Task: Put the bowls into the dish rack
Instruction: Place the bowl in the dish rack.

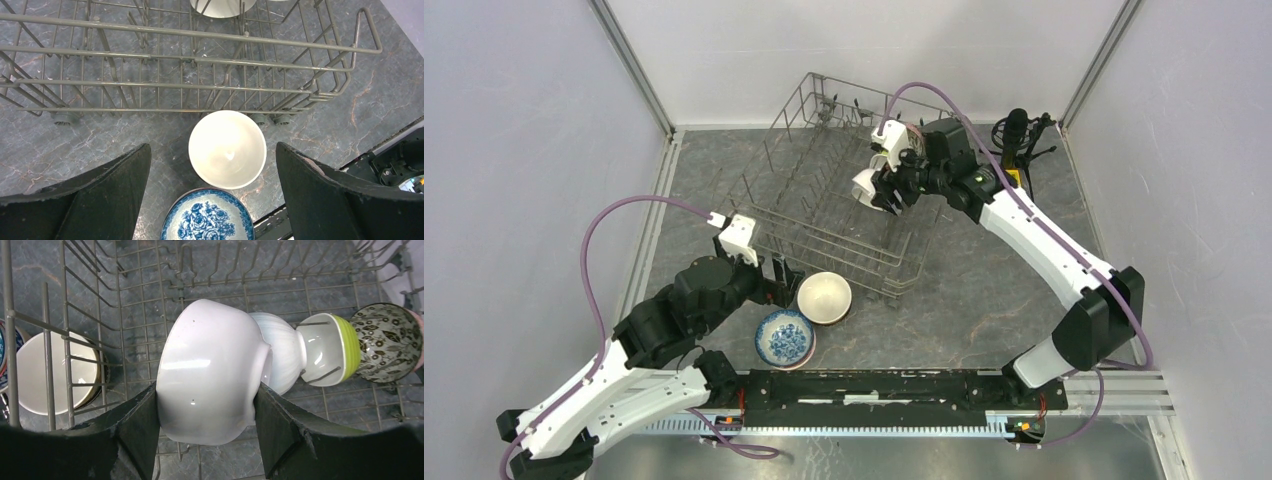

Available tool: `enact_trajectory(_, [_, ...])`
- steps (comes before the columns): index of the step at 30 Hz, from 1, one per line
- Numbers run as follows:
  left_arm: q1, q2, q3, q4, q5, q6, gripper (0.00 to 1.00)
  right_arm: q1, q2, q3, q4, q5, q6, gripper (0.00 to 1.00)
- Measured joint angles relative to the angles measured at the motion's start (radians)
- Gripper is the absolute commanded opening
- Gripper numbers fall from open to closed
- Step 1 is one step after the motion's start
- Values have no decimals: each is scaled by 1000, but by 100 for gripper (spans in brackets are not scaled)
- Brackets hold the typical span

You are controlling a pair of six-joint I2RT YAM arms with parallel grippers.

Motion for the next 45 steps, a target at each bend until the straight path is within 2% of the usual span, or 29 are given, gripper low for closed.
enact_trajectory(13, [0,-12,0,0,18,0,100,0,165,140,-126,-42,-47,0])
enact_trajectory(33, [0,-19,0,0,27,0,100,49,331,283,-262,8,-116,0])
enact_trajectory(45, [0,-35,0,0,40,0,100,79,365,285,-305,74,-142,0])
